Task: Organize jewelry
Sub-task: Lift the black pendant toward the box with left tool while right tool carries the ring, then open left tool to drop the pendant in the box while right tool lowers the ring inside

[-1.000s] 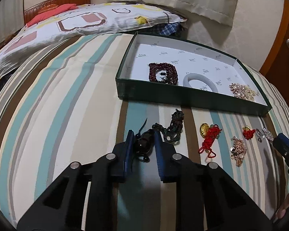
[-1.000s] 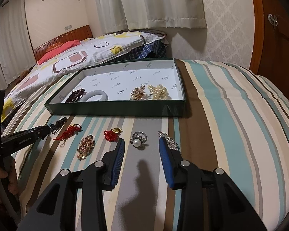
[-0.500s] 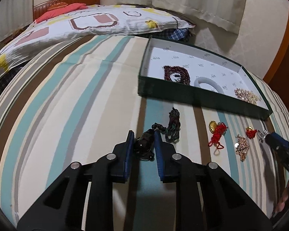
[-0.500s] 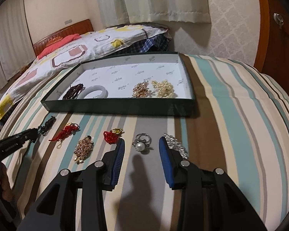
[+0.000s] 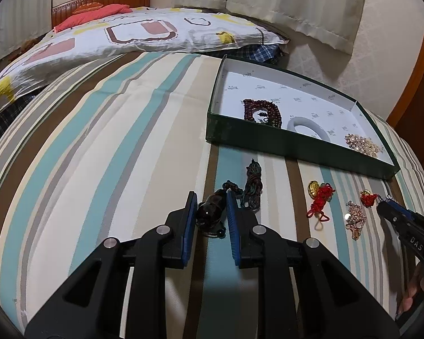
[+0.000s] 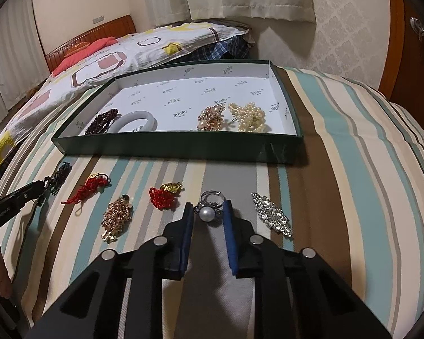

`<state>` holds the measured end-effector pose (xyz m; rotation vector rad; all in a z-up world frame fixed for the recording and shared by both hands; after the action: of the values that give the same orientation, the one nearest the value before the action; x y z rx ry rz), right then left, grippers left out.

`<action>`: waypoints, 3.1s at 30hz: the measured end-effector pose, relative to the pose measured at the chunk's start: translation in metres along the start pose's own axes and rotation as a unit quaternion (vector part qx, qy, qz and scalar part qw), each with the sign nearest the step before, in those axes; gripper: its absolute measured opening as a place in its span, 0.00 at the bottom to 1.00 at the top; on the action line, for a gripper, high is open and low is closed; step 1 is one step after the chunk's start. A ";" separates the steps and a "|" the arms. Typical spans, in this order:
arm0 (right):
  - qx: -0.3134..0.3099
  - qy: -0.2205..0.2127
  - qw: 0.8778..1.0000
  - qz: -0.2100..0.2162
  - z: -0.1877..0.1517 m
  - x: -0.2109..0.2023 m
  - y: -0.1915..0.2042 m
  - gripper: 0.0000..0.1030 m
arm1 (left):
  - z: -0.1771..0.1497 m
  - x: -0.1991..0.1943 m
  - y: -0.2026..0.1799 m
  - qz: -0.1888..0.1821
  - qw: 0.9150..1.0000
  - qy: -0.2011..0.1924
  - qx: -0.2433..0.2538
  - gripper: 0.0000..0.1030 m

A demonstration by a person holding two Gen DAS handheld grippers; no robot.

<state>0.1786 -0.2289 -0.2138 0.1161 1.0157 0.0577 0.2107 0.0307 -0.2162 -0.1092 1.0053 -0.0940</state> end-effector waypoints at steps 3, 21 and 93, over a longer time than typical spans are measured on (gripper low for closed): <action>0.000 -0.006 1.000 -0.001 -0.001 -0.002 0.000 0.21 | 0.000 -0.002 -0.002 -0.002 1.000 -0.002 0.001 0.20; -0.007 -0.063 0.998 0.007 0.011 -0.044 0.005 0.21 | 0.013 -0.047 -0.017 -0.023 0.998 -0.049 0.010 0.20; 0.006 -0.071 0.997 0.005 0.142 0.017 -0.050 0.36 | 0.153 0.067 -0.088 -0.048 0.998 -0.007 0.028 0.57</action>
<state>0.3078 -0.2867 -0.1600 0.1343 0.8746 0.0523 0.3738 -0.0577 -0.1792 -0.1067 0.9828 -0.2085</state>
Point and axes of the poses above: each gripper's, at about its wrist camera, not at the fingertips, and x roughly the way its jaws point, y to its left, z to its top, the point moved 5 cm from there along x, roughly the way its jaws point, and after that the axes turned 8 degrees about y, right-handed, at the moved point
